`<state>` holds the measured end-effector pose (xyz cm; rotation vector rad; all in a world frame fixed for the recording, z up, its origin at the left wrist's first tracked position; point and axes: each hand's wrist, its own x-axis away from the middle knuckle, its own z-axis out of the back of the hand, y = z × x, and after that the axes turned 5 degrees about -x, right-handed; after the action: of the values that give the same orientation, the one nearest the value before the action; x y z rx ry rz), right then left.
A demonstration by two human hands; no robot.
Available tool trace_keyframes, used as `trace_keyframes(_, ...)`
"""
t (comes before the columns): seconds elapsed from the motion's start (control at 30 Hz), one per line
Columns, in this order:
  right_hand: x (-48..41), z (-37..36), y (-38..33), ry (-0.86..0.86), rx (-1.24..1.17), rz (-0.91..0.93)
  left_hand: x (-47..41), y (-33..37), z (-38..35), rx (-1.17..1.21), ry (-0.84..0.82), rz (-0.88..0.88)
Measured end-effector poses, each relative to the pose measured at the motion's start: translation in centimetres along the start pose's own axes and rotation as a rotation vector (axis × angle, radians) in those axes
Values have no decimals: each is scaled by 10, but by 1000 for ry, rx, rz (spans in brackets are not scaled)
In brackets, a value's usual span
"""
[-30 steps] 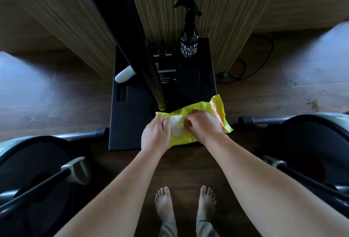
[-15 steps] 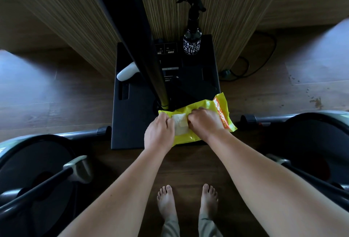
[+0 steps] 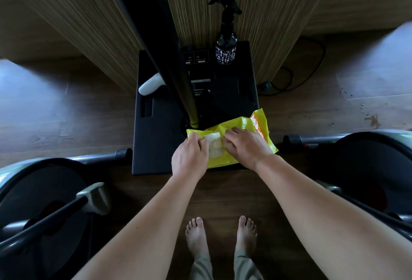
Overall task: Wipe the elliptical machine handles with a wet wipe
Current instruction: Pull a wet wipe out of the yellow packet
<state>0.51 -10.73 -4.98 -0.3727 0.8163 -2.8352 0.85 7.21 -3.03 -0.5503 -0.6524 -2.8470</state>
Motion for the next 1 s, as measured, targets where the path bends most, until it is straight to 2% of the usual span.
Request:
trace_keyframes(0.13,9,9,1,13,-103,-24,3,5,2,-39,-13,6)
trace_keyframes(0.43,18,34,15,176,-55,-71,8,14,4,-72,-51,26)
trace_keyframes(0.5,17,34,20,139,-10,-56,8,15,2,-67,-50,14)
trace_keyframes(0.63,16,28,20,-74,27,-44,9,16,-5,-63,-5,-79)
trace_keyframes(0.7,15,26,18,-123,50,-82,10,18,-8,-63,12,-131)
trace_keyframes(0.77,12,23,19,-101,95,-118,10,20,-10,-47,36,-188)
trace_keyframes(0.87,9,23,26,19,137,-167,10,25,-15,-20,75,-300)
trace_keyframes(1.0,10,32,43,142,119,-222,6,34,-23,13,-13,-386)
